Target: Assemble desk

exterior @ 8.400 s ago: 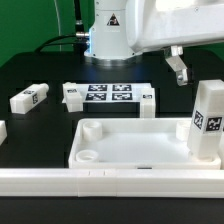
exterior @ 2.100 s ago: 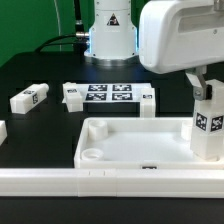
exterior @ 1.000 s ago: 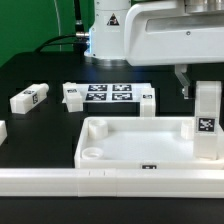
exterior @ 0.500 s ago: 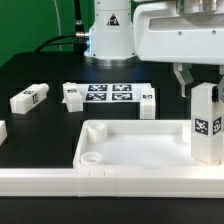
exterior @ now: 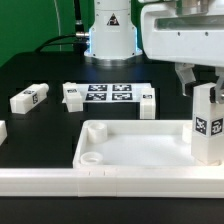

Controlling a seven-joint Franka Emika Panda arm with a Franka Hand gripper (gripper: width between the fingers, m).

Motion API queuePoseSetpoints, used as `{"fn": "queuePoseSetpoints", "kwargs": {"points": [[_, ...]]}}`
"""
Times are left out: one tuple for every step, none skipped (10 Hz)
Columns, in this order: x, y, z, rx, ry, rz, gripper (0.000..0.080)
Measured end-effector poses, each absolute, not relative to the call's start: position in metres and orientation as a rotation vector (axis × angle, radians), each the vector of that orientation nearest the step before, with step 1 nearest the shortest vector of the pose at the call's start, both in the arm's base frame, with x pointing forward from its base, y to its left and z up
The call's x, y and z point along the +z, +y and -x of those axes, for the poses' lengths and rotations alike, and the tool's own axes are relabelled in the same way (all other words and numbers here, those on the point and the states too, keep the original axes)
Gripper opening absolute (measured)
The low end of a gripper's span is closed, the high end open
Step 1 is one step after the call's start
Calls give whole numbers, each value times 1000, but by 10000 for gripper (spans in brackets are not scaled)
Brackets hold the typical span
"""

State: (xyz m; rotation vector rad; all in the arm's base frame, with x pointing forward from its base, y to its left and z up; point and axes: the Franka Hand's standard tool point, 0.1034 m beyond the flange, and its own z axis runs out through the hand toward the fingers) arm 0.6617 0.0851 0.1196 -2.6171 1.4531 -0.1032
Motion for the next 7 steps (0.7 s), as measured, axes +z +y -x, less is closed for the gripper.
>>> {"fn": "queuePoseSetpoints", "kwargs": {"points": [[120,85,-661,-102,1407,2646,497],[120,86,-660,-87,1279,2725,497],[121,88,-660,-85,1134,2793,616],[121,92,-659,-60,1037,2840,640],[120,94,-660,-70,854,2903,640],[120,93,-660,-77,713,2943,648],[119,93,-660,-85,555,2981,648]]}}
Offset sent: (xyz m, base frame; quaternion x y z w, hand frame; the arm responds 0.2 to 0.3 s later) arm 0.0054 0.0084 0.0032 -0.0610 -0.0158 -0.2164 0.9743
